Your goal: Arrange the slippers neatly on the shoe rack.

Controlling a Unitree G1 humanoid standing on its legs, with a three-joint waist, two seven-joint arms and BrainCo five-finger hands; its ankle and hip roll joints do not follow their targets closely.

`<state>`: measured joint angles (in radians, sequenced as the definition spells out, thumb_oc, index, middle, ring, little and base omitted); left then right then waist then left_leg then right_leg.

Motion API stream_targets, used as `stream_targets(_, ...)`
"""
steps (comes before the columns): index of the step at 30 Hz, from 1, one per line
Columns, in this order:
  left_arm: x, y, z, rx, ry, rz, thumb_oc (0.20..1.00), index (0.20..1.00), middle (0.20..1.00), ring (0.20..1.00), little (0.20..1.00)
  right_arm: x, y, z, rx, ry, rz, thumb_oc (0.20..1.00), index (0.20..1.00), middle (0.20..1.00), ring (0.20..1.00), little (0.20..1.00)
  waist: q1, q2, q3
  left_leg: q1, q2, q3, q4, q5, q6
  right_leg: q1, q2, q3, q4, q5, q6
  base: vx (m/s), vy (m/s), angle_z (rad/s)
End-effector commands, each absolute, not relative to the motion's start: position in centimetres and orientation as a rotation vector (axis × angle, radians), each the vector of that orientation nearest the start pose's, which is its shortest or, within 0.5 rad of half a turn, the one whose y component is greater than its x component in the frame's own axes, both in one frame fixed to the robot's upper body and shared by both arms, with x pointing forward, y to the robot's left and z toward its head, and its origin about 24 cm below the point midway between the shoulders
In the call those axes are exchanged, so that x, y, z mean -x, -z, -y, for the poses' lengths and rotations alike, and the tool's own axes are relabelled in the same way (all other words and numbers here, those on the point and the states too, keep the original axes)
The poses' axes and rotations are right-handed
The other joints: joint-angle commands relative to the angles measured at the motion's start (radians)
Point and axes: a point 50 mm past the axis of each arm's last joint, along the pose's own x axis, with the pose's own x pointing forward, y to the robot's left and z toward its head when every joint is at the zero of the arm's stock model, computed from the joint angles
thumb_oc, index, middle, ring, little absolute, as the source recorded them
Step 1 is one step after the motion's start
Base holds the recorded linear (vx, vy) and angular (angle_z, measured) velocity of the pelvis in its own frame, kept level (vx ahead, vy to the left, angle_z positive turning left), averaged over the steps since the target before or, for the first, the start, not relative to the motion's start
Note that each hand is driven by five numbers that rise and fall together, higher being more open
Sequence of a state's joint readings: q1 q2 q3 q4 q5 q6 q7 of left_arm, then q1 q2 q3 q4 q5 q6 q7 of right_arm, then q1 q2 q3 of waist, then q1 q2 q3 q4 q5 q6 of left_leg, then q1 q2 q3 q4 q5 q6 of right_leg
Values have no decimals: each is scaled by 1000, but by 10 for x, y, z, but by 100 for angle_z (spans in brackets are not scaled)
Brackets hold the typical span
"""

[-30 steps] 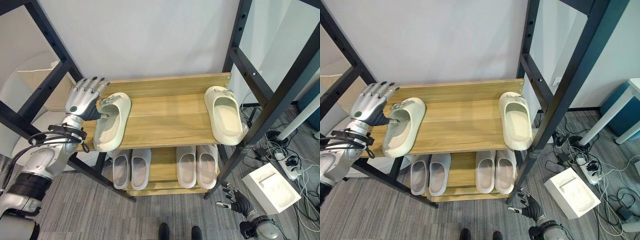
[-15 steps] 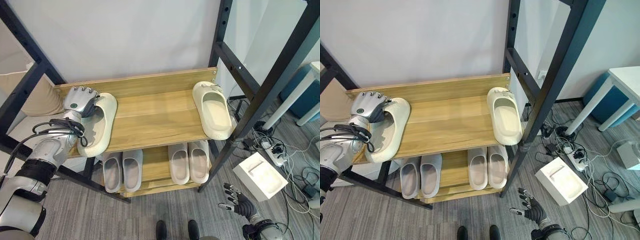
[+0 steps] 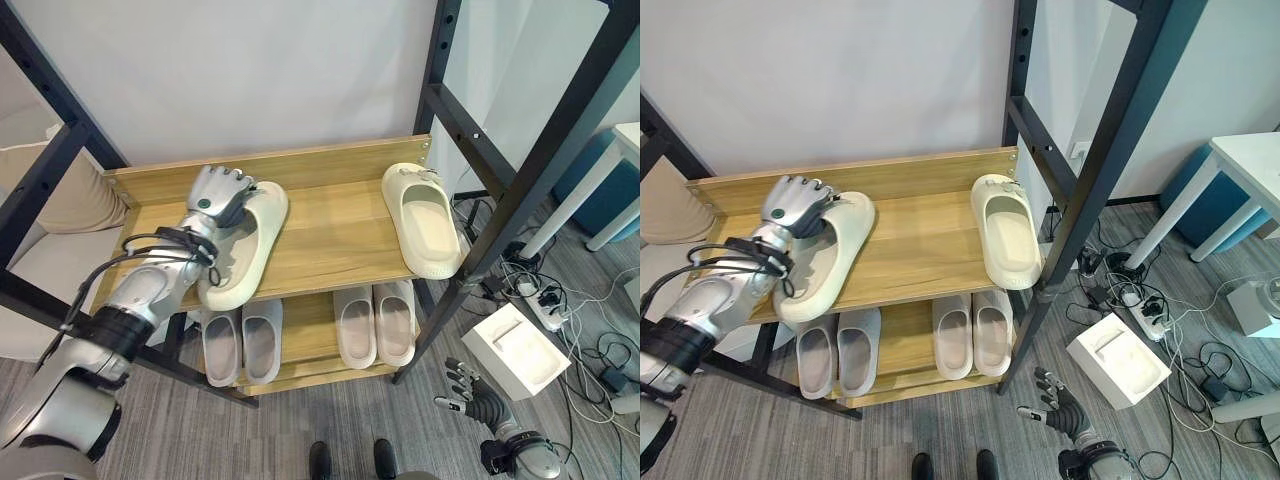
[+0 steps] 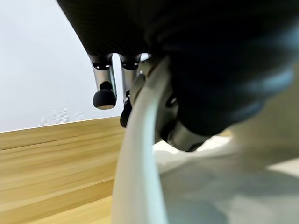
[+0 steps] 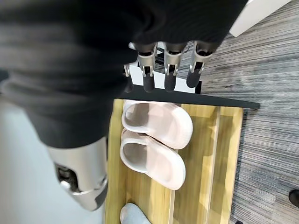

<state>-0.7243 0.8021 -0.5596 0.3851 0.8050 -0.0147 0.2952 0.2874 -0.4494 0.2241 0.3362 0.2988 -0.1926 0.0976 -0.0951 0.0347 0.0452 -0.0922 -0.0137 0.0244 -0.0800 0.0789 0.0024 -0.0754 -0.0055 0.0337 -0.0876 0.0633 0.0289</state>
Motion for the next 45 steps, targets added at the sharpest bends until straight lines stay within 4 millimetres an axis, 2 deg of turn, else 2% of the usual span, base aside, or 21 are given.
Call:
stream_targets(1,-377,-221,-201,-1704,-201,559,200,200,200,200,200,-164,39,225,110,-148,-360,1000,1000,1000,1000,1000,-15,13,1,87,-8,-26,-7,-114,-9,36,-40,-21,5,-4,73,4,-63,-21)
stream_targets(6,-383,-222,-194,-1696,-196,546,200,200,200,200,200,-162,38,226,111,-148,-360,1000,1000,1000,1000,1000,-24,21,5,89,-7,-23,-7,-115,-9,33,-38,-16,7,-4,70,12,-32,-8)
stream_targets(10,-392,-225,-179,-1668,-187,541,200,200,200,200,200,-160,38,230,116,-130,-365,1000,1000,1000,1000,1000,-43,33,8,91,-5,-21,-7,-115,-11,34,-36,-14,8,-8,67,10,-37,2)
stream_targets(17,-398,-225,-171,-1624,-189,519,200,200,200,200,200,-158,39,232,115,-116,-375,1000,1000,1000,1000,1000,-48,40,3,93,-4,-21,-7,-113,-12,39,-33,-18,7,-10,64,4,-14,0)
stream_targets(20,-399,-229,-166,-1604,-192,533,200,200,200,200,200,-157,40,233,114,-115,-380,1000,1000,1000,1000,1000,-48,39,0,94,-4,-23,-7,-114,-13,42,-32,-21,7,-13,62,2,-13,1)
stream_targets(22,-398,-238,-156,-1567,-192,569,200,200,200,200,200,-157,41,232,110,-115,-385,1000,1000,1000,1000,1000,-47,37,-4,95,-3,-29,-7,-113,-14,46,-31,-26,7,-17,61,3,-43,1)
stream_targets(29,-398,-245,-134,-1452,-177,622,200,200,200,200,200,-158,43,229,104,-125,-396,1000,1000,1000,1000,1000,-43,35,-12,97,-3,-40,-7,-110,-14,56,-30,-40,5,-22,57,1,-12,3)
stream_targets(35,-395,-244,-113,-1407,-123,670,200,200,200,200,200,-157,46,227,94,-128,-408,1000,1000,1000,1000,1000,-42,28,-19,99,-2,-42,-7,-110,-14,61,-30,-44,4,-23,56,1,-9,5)
stream_targets(40,-396,-243,-105,-1401,-111,671,200,200,200,200,200,-157,47,228,96,-128,-413,1000,1000,1000,1000,1000,-44,27,-21,98,-3,-44,-7,-110,-13,60,-29,-43,3,-22,56,0,0,0)
stream_targets(41,-397,-244,-103,-1408,-109,672,423,423,423,423,423,-157,47,228,98,-127,-412,1000,1000,1000,1000,1000,-45,27,-20,99,-3,-44,-7,-110,-13,60,-29,-42,3,-21,57,0,0,0)
stream_targets(42,-397,-243,-102,-1418,-106,670,915,915,915,915,915,-157,47,229,101,-128,-413,1000,1000,1000,1000,1000,-45,27,-20,99,-3,-43,-7,-111,-13,59,-29,-41,3,-21,57,0,0,0)
stream_targets(43,-397,-243,-100,-1436,-97,674,1000,1000,1000,1000,1000,-157,47,229,103,-128,-413,1000,1000,1000,1000,1000,-45,27,-21,99,-3,-42,-7,-111,-13,59,-29,-43,4,-21,57,0,0,0)
stream_targets(45,-398,-242,-100,-1459,-89,667,1000,1000,1000,1000,1000,-157,47,229,101,-125,-415,1000,1000,1000,1000,1000,-45,27,-20,99,-2,-41,-7,-110,-13,59,-29,-43,4,-20,58,0,0,0)
